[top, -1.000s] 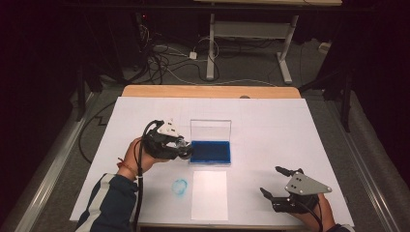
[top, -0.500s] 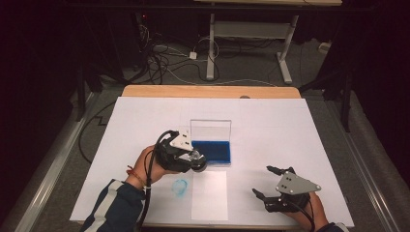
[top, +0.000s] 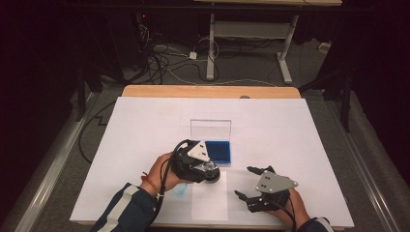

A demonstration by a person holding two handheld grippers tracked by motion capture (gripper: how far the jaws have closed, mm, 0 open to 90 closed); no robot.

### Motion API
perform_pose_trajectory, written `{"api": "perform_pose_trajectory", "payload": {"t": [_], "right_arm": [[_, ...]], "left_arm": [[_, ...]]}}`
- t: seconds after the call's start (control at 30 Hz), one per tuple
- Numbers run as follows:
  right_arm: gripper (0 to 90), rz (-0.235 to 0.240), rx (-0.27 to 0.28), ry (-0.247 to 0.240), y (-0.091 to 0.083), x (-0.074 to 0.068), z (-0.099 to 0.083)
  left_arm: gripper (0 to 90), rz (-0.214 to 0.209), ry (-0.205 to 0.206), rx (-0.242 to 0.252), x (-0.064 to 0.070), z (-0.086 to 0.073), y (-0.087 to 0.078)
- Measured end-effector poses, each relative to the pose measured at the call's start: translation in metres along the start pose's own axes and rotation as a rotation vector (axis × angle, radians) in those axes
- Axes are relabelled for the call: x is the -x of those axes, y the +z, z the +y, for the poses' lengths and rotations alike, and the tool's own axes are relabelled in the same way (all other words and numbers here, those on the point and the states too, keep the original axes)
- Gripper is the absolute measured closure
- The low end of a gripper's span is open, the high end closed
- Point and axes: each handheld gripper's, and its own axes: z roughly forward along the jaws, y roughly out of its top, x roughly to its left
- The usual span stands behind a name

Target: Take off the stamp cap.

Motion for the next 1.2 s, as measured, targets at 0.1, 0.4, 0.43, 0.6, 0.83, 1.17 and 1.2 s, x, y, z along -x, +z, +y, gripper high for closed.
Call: {"api": "perform_pose_trajectory", "payload": {"t": [0.1, 0.4, 0.43, 0.6, 0.83, 1.17, 1.2], "right_arm": [[18.3, 0.039, -0.011, -0.013, 0.020, -0.009, 0.009], [18.4, 0.105, -0.012, -0.022, 0.054, -0.024, 0.024], [18.6, 0.109, -0.013, -0.017, 0.056, -0.024, 0.025], [22.3, 0.129, 0.002, 0.002, 0.062, -0.025, 0.030], [27.5, 0.107, 0.013, 0.047, 0.068, -0.020, 0.031], [32.7, 0.100, 0.025, 0.051, 0.067, -0.019, 0.030], [33.8, 0.097, 0.034, 0.048, 0.066, -0.019, 0.031]], "left_arm": [[54.4, -0.011, 0.004, 0.009, 0.003, 0.002, 0.001], [54.4, -0.030, 0.016, 0.021, 0.007, 0.003, -0.001], [54.4, -0.031, 0.017, 0.021, 0.008, 0.003, -0.001], [54.4, -0.037, 0.014, 0.029, 0.007, 0.002, -0.003], [54.4, -0.045, 0.007, 0.057, 0.007, 0.002, -0.007], [54.4, -0.048, -0.002, 0.084, 0.007, 0.002, -0.012], [54.4, -0.047, -0.005, 0.086, 0.006, 0.002, -0.012]]}}
